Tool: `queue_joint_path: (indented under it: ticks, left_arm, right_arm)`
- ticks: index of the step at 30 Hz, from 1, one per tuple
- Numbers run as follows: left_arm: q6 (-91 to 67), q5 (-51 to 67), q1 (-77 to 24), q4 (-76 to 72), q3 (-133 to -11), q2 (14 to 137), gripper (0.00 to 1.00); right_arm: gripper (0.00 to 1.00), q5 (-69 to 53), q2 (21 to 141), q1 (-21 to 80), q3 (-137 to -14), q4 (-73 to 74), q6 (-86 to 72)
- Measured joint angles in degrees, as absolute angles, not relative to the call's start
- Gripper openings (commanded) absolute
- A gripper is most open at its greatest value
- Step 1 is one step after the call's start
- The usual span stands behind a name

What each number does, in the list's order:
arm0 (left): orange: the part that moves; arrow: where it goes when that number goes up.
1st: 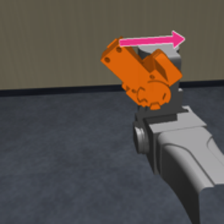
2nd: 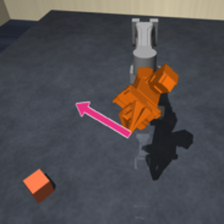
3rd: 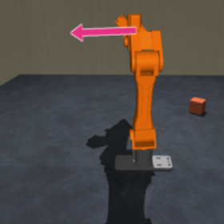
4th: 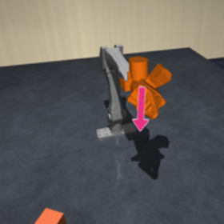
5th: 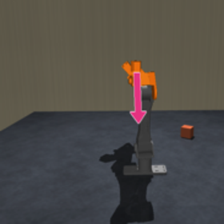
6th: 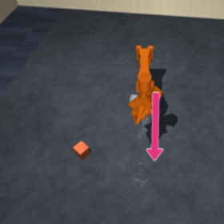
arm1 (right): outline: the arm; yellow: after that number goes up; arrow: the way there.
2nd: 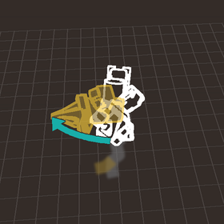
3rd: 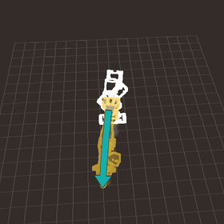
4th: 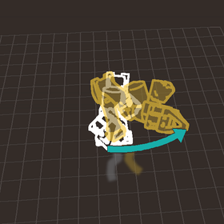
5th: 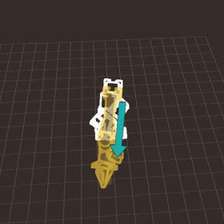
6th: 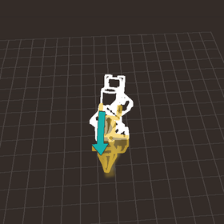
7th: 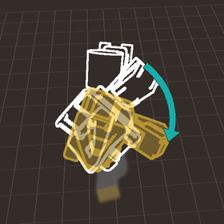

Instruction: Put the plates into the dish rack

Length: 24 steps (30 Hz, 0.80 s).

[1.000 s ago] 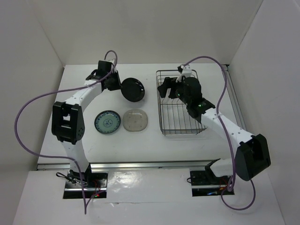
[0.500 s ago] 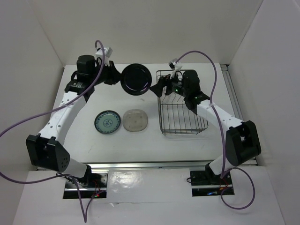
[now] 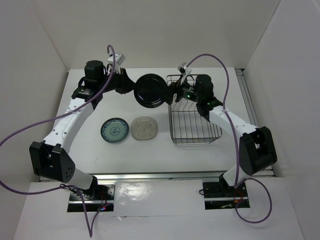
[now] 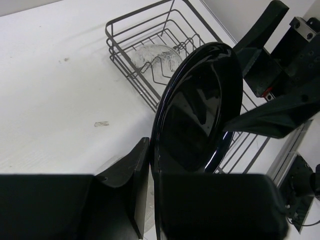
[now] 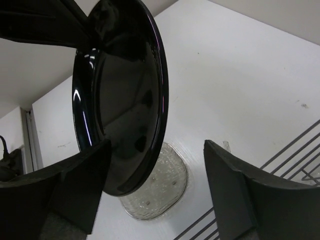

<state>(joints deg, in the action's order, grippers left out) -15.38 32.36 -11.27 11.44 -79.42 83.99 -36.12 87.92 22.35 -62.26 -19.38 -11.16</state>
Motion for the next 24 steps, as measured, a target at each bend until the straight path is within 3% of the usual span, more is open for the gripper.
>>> queue_joint_path:
  ticks: [2,5,6,10,11,12,14,15,16,24]
  left_arm:
    - [-15.44,33.15,-11.29,10.98,-79.07,84.01,0.00]
    - [-15.70,33.69,-11.29,10.61,-78.72,84.03,0.00]
    - [-15.51,33.58,-11.29,10.46,-78.67,84.05,0.00]
    - [-15.22,34.30,-11.18,9.54,-78.52,84.31,0.00]
    - [-15.27,33.95,-11.18,9.45,-78.52,84.42,0.12]
    - [-15.46,33.30,-11.18,9.52,-78.52,84.53,0.44]
    - [-16.40,30.68,-11.46,10.17,-78.81,84.84,0.66]
    - [-16.97,28.88,-11.55,11.05,-79.37,85.08,0.89]
    - [-17.37,26.81,-11.57,11.99,-80.16,85.41,1.00]
    - [-22.11,8.01,-11.42,20.49,-87.20,86.52,1.00]
  right_arm:
    - [0.64,-36.73,87.94,22.35,-62.28,-20.47,-11.73]
    - [0.05,-38.11,88.49,22.35,-62.85,-21.74,-12.32]
    - [0.00,-38.57,88.82,22.35,-63.20,-22.00,-13.10]
    - [0.00,-38.22,90.00,21.58,-63.96,-22.92,-16.12]
    - [0.00,-38.11,90.04,21.58,-63.99,-22.83,-16.43]
    - [0.00,-37.74,90.04,21.65,-64.12,-22.39,-16.51]
    - [0.00,-34.28,90.04,22.11,-64.88,-20.67,-15.77]
    - [0.00,-31.27,89.95,22.28,-65.47,-18.83,-15.38]
    - [0.00,-27.57,89.89,22.55,-66.19,-16.99,-15.29]
    - [0.00,14.09,83.77,21.61,-72.40,1.34,-15.53]
